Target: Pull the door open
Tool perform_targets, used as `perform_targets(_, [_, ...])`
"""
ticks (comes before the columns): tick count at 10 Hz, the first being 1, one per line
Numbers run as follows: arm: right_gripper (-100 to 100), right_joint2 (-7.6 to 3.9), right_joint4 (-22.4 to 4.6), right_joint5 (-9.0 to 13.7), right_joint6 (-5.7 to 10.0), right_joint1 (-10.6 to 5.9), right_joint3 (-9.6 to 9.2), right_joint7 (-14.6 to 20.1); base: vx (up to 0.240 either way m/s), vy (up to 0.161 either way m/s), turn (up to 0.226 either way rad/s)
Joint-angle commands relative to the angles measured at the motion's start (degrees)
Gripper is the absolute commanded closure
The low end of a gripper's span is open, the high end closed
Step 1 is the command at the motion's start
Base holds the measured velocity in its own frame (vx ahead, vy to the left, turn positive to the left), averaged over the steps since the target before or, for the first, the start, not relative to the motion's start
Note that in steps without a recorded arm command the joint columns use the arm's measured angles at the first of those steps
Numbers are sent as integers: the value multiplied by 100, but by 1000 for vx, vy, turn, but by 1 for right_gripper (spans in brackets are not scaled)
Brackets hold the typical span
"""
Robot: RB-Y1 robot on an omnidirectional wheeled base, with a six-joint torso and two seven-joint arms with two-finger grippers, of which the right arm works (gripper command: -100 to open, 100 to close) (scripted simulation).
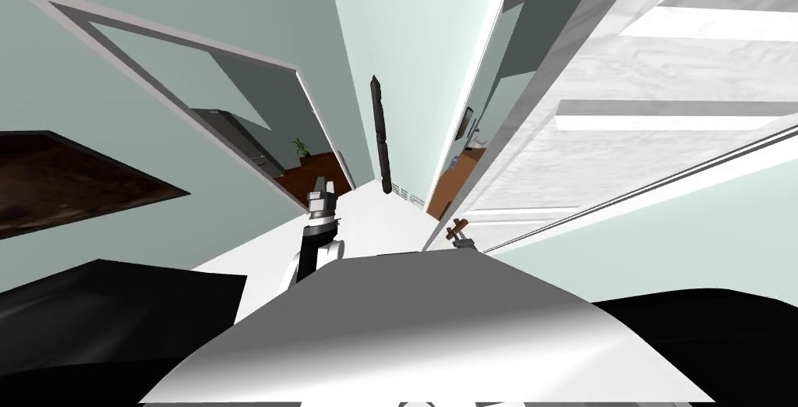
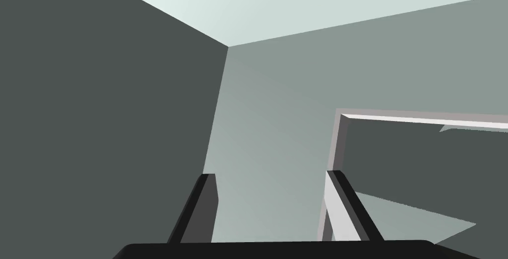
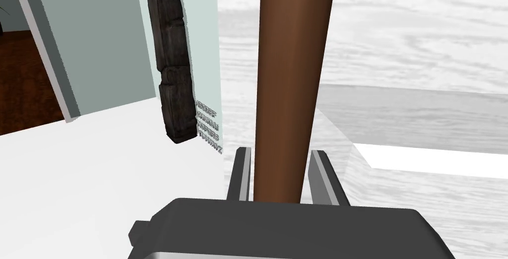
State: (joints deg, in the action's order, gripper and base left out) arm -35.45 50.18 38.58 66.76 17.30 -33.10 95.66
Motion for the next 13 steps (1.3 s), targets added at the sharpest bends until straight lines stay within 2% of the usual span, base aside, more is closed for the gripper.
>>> perform_targets(1, [100, -20, -51, -29, 60, 10, -50, 56, -201, -36, 110])
perform_targets(6, [100, -104, -268, -115, 282, -42, -175, 252, -210, -55, 138])
perform_targets(8, [100, -126, -324, -137, 339, -55, -207, 303, -198, -43, 105])
perform_targets(9, [100, -115, -316, -133, 316, -63, -198, 285, -81, -22, 25])
perform_targets(13, [100, -141, -493, -200, 440, -127, -276, 417, -199, -54, 143])
